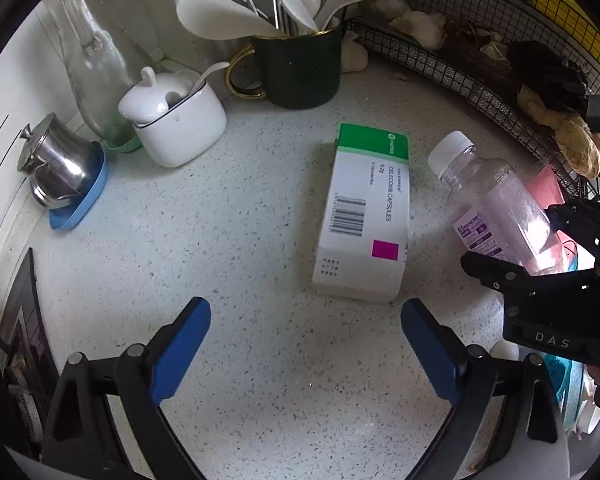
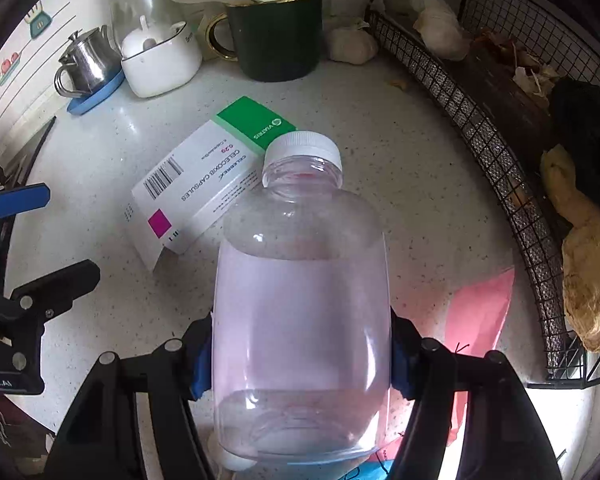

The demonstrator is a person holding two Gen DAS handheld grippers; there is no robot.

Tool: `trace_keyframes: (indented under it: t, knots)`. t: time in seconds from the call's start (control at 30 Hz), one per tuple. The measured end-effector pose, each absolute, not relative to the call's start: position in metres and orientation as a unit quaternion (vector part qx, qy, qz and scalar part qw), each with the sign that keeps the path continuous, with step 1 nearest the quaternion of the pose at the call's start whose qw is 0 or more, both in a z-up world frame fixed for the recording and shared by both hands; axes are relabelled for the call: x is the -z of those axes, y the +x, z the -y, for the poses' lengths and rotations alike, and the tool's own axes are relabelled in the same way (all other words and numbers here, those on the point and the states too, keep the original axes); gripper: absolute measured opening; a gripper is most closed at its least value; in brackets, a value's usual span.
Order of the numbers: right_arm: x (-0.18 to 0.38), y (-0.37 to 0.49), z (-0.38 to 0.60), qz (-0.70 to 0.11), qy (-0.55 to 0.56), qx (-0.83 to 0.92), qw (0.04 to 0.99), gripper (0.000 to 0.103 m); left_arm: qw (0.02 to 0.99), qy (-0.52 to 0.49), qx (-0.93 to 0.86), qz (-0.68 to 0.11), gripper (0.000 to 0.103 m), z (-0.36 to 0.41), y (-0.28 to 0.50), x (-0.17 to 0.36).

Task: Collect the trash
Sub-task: 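Grasp the white Celecoxib capsule box with the left tool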

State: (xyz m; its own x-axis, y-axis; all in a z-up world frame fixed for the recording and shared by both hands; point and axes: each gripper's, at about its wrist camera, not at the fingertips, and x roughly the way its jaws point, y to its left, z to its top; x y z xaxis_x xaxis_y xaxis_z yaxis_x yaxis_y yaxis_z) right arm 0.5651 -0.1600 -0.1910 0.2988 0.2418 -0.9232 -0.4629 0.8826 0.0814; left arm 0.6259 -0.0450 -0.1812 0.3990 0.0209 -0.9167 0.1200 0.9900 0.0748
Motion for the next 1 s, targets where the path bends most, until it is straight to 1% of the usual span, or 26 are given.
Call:
trace_keyframes:
  t: [0.17, 0.33, 0.47, 0.63, 0.7, 0.83, 0.9, 0.97, 1.0]
  knots:
    - [0.182, 0.581, 0.17, -0.541, -0.059, -0.202, 0.814, 0.064, 0.832, 0.06, 0.062, -0.548, 0.095, 0.05, 0.648, 0.183]
    - [0.188, 0.589, 0.186, -0.556, -0.025, -0.173, 0.813, 0.064, 0.822, 0.088, 0.092, -0.555, 0.095, 0.061, 0.672, 0.193]
    - [0.193, 0.592, 0.192, -0.561, -0.014, -0.158, 0.813, 0.064, 0.813, 0.107, 0.105, -0.562, 0.095, 0.067, 0.688, 0.204]
    - [0.192, 0.596, 0.195, -0.558, -0.012, -0.155, 0.815, 0.064, 0.8, 0.082, 0.127, -0.581, 0.095, 0.07, 0.702, 0.218]
    - [0.193, 0.598, 0.195, -0.558, -0.009, -0.154, 0.815, 0.064, 0.798, 0.083, 0.133, -0.582, 0.093, 0.073, 0.704, 0.221]
    - [0.193, 0.595, 0.199, -0.559, -0.002, -0.146, 0.816, 0.065, 0.796, 0.098, 0.142, -0.581, 0.092, 0.085, 0.709, 0.224]
    - [0.195, 0.597, 0.202, -0.56, 0.0, -0.142, 0.816, 0.065, 0.792, 0.111, 0.138, -0.584, 0.083, 0.09, 0.713, 0.228]
    - [0.196, 0.598, 0.204, -0.562, 0.0, -0.139, 0.816, 0.065, 0.791, 0.104, 0.139, -0.587, 0.067, 0.091, 0.715, 0.231]
    - [0.193, 0.59, 0.209, -0.562, -0.002, -0.138, 0.816, 0.065, 0.793, 0.102, 0.137, -0.585, 0.063, 0.092, 0.715, 0.23]
